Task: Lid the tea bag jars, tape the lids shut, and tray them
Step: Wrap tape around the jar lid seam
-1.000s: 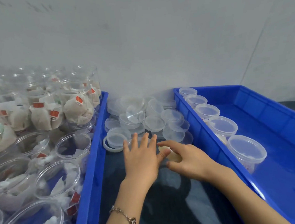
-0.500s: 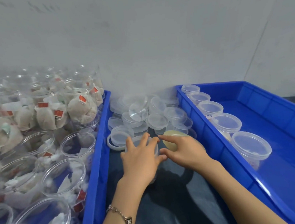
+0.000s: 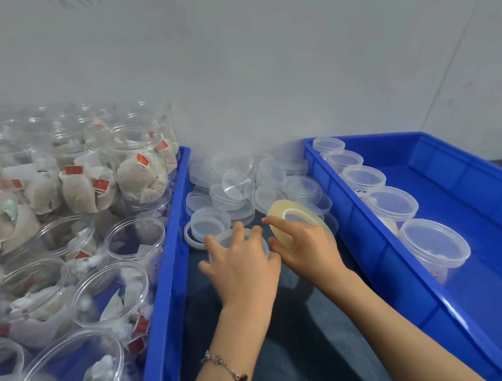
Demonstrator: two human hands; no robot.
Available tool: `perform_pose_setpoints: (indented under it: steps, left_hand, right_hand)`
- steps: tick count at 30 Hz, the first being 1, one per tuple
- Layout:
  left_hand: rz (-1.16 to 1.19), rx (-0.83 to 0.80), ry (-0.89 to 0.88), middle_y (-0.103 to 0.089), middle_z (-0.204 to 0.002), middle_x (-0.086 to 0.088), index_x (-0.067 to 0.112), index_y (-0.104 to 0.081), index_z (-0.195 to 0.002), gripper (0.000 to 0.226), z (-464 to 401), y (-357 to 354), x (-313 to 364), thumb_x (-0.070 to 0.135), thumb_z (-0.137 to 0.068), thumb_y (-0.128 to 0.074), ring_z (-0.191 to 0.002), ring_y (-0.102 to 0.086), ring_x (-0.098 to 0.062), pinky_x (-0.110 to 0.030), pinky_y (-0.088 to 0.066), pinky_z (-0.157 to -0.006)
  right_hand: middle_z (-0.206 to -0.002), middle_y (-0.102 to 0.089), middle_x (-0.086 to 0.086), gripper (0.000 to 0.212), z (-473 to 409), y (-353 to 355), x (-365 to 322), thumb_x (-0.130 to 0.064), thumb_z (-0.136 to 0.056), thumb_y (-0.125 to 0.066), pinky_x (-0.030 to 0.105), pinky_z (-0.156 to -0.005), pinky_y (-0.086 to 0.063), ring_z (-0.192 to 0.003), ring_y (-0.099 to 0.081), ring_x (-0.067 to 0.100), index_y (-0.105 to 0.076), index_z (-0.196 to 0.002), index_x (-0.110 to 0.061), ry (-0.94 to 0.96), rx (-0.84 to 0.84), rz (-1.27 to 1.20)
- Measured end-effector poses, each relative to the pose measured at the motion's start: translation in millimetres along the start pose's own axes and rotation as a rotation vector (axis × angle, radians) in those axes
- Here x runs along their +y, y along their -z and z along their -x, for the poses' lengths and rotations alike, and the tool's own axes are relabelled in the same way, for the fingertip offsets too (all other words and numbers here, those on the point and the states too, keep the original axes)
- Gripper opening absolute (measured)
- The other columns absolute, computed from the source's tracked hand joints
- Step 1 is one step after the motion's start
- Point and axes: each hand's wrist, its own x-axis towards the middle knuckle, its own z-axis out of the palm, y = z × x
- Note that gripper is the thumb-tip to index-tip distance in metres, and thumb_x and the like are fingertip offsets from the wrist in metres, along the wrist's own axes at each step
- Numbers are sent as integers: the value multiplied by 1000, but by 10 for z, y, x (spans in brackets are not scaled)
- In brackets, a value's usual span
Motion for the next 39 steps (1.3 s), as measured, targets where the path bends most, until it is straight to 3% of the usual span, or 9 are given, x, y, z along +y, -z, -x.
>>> perform_pose_setpoints:
  steps: [7,11,14,19,23,27,33,36,39]
  left_hand:
    - [180,12,90,-47,-130,17,40,-56,-120,41,41,169,-75,50,-81,-57,-115,-33,-27,-45,-37,-82]
    - [141,82,-109,-62,-97,19,34,-70,-89,37,491,180,152,40,-52,-74,-95,-48,-27,-41,-36,-68]
    - [198,-63,-88,-56,-110,17,34,-62,-104,36,454,137,236,37,-68,-63,-104,-37,-24,-36,-24,-73]
    - [83,-80,-75,-51,-108,8,26,-58,-102,23,367,184,275,33,-81,-51,-102,-35,-25,-37,-26,-73]
    - [25,-38,-73,-52,-111,8,22,-54,-116,33,385,157,329,34,-86,-44,-103,-37,-28,-41,-32,-78]
    - [99,41,-56,-57,-122,5,27,-52,-127,40,428,102,308,41,-96,-31,-119,-41,-26,-47,-29,-100]
    - [306,305,-126,-54,-134,-6,16,-52,-133,49,533,189,94,28,-87,-62,-130,-44,-28,-51,-29,-108]
    - [510,104,82,-26,-154,1,25,-18,-149,66,569,149,-98,41,-91,-45,-141,-21,-18,-37,-18,-113]
    - [911,-69,321,-32,-150,2,27,-19,-148,66,655,109,-183,43,-90,-46,-135,-32,-19,-36,-28,-105]
  right_hand:
    - [-83,-66,3,35,-147,-180,-102,-20,-86,-56,30,-59,-37,-76,-59,21,-61,-119,-27,14,-4,28]
    - [-71,-56,-4,40,-545,100,145,-10,-87,-47,29,-59,-37,-61,-53,18,-57,-121,-29,-270,58,-61]
    - [-55,-39,-14,40,-731,272,60,-13,-85,-52,26,-48,-28,-47,-39,12,-56,-120,-32,-69,90,26]
    - [-94,-64,4,53,-466,217,-45,-48,-88,-51,34,-65,-46,-83,-61,29,-37,-135,-27,-75,-24,144]
    - [-100,-62,-4,30,-91,66,110,-46,-92,-43,22,-57,-32,-78,-55,15,-45,-114,-26,-6,-209,293]
    - [-102,-64,-6,27,257,-36,267,-36,-93,-38,25,-70,-43,-88,-61,15,-49,-114,-24,63,-330,367]
    - [-130,-47,-7,42,520,-149,258,-40,-99,-22,30,-99,-24,-118,-38,17,-42,-132,-24,49,-466,471]
    - [-125,-51,-11,40,692,-19,91,-22,-98,-42,18,-97,-25,-118,-41,11,-39,-136,-34,-123,-159,23]
    - [-105,-61,-18,61,978,155,-275,1,-87,-50,2,-80,-34,-100,-53,-4,-48,-108,-56,-434,241,-480]
